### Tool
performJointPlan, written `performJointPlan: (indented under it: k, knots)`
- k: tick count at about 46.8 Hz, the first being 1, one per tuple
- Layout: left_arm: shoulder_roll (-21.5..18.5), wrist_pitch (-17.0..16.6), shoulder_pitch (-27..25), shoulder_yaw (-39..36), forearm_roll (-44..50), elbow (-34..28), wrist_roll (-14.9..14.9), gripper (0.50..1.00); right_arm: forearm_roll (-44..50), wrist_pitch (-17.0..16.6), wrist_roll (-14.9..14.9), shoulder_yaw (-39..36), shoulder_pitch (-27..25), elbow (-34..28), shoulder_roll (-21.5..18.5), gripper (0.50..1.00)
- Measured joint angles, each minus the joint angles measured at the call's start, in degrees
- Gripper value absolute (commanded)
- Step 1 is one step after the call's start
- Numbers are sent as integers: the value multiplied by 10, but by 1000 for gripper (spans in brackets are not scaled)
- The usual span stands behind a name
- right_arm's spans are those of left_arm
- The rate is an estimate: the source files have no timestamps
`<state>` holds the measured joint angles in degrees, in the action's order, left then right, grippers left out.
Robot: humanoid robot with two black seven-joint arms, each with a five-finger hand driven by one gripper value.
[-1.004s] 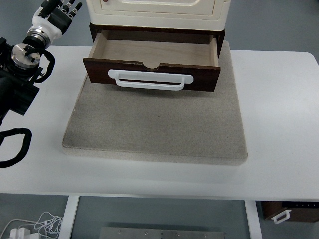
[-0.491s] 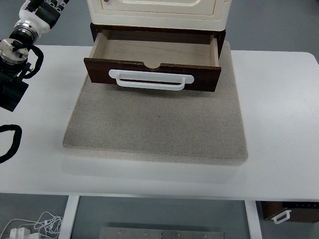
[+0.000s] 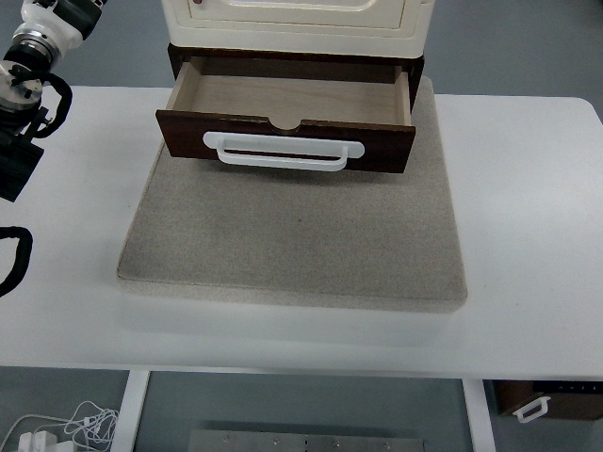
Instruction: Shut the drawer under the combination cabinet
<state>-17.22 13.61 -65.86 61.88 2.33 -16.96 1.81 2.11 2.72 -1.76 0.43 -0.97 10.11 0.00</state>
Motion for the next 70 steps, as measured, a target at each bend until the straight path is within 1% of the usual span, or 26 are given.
performJointPlan:
  k: [6, 16, 21, 25, 28, 36, 42, 51, 59, 65, 70]
  knots:
    - [-17, 0, -18, 0, -2, -5, 0, 996, 0, 0, 0, 0, 0, 0, 0, 952]
    - [-68, 0, -52, 1, 2, -44, -1, 996, 0, 0, 0, 0, 0, 0, 0, 952]
    - [-79, -1, -72, 0, 0, -48, -1, 996, 0, 0, 0, 0, 0, 0, 0, 952]
    - [-99, 0, -88, -1, -5, -71, -1, 994, 0, 0, 0, 0, 0, 0, 0, 952]
    - [-120, 1, -94, -1, -5, -108, -1, 994, 0, 0, 0, 0, 0, 0, 0, 952]
    - [-173, -3, -93, -2, -7, -238, -1, 994, 0, 0, 0, 0, 0, 0, 0, 952]
    - [-205, -5, -88, -3, -7, -311, -1, 994, 0, 0, 0, 0, 0, 0, 0, 952]
    - [-239, -5, -92, -68, -12, -395, -2, 994, 0, 0, 0, 0, 0, 0, 0, 952]
    - [-249, -7, -91, -81, -23, -477, -1, 994, 0, 0, 0, 0, 0, 0, 0, 952]
    - [-244, -17, -87, -86, -52, -535, -1, 994, 0, 0, 0, 0, 0, 0, 0, 952]
    - [-241, -19, -87, -115, -81, -575, 0, 994, 0, 0, 0, 0, 0, 0, 0, 952]
